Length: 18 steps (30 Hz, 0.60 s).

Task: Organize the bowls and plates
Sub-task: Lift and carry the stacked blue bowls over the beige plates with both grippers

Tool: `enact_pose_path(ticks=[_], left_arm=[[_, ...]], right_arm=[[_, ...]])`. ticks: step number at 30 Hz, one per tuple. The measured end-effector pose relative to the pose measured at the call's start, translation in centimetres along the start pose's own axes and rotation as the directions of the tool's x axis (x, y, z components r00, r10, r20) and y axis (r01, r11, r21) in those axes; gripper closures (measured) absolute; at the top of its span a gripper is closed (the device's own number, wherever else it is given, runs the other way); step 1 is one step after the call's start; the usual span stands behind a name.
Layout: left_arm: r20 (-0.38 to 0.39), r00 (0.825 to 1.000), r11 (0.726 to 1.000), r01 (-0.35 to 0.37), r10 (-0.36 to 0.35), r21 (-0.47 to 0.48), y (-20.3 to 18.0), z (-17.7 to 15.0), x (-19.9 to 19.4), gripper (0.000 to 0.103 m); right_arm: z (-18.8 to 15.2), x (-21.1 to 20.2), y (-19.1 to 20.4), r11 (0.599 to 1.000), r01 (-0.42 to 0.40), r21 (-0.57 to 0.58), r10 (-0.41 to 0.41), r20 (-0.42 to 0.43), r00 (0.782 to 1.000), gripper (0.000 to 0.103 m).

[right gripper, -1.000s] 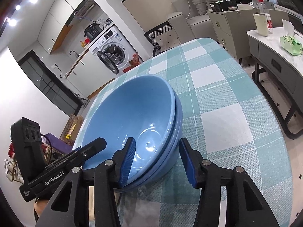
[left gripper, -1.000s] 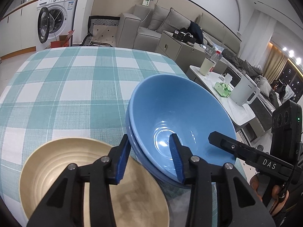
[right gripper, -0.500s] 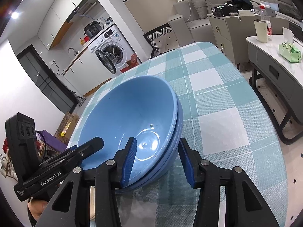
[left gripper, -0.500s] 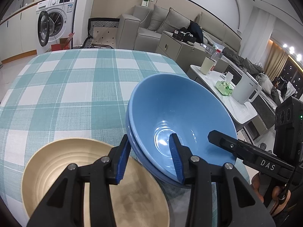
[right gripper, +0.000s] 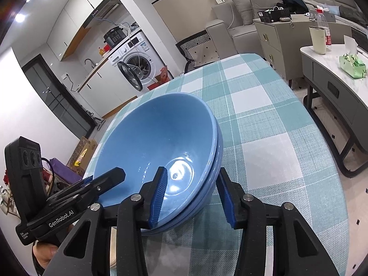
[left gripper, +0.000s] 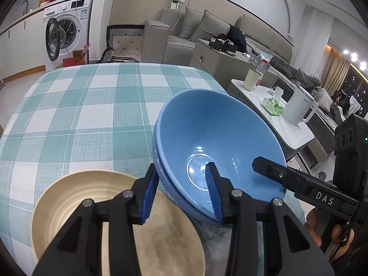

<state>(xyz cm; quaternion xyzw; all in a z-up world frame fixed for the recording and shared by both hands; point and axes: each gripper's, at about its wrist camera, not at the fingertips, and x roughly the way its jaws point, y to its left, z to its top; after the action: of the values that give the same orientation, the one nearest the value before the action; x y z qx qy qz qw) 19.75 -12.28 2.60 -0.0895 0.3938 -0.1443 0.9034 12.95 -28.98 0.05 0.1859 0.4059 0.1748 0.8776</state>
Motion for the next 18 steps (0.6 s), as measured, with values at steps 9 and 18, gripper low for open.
enact_pose_path(ticks=[9,18], left_arm=[[0.017,1.000,1.000,-0.002,0.002,0.020,-0.8,0.4,-1.3,0.063],[0.046,0.999,1.000,-0.008,0.007,0.029,-1.1,0.8,-3.3,0.063]], right_arm=[[0.4,-1.2,0.4,1.000,-0.007,-0.009,0.007,0.028,1.000,0.057],[0.6,-2.9,1.7,0.999,-0.025,-0.034,0.027,0.059,0.998,0.057]])
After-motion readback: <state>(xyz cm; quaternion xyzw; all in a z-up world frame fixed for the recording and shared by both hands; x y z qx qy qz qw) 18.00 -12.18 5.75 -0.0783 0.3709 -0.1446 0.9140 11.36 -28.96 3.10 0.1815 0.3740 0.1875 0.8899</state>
